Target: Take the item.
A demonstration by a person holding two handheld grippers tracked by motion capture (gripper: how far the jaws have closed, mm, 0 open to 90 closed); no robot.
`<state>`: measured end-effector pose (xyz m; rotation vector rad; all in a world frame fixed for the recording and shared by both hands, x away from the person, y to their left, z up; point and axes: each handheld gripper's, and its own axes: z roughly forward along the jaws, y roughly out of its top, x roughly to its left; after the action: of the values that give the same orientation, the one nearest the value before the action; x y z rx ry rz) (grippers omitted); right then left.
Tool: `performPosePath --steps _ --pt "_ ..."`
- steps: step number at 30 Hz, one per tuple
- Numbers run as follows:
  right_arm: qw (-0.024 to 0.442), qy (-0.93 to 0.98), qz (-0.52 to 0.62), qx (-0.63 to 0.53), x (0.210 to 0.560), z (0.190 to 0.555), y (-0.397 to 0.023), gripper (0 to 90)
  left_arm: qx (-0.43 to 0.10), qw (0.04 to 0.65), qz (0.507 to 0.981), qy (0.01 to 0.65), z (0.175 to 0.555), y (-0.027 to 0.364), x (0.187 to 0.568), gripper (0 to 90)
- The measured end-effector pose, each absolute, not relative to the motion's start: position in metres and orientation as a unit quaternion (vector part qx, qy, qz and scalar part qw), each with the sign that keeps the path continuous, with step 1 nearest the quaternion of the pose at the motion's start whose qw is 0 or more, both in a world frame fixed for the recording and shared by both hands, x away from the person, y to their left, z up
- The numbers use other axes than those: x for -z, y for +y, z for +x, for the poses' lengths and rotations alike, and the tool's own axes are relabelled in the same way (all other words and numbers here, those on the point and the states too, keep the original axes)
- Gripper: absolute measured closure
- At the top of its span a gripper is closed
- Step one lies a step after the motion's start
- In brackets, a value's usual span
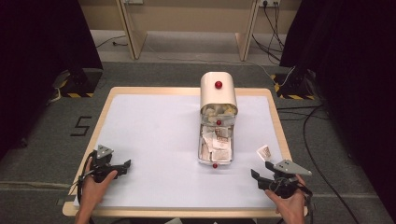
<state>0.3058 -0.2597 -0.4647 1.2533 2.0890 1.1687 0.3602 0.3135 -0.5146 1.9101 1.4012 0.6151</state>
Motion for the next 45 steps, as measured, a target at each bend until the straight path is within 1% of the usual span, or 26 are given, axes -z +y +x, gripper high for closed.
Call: performPosePath --steps 29,45 --pt "0.197 0.778 0.444 -0.399 0.479 0.290 -0.257 31.9 -0.236 0.340 0.734 0.538 0.360 0.314 0.515 11.4" --pt "0.181 0.807 0.431 -0.362 0.490 0.288 -0.247 31.5 -0.236 0.340 0.734 0.538 0.360 0.314 0.515 11.4"
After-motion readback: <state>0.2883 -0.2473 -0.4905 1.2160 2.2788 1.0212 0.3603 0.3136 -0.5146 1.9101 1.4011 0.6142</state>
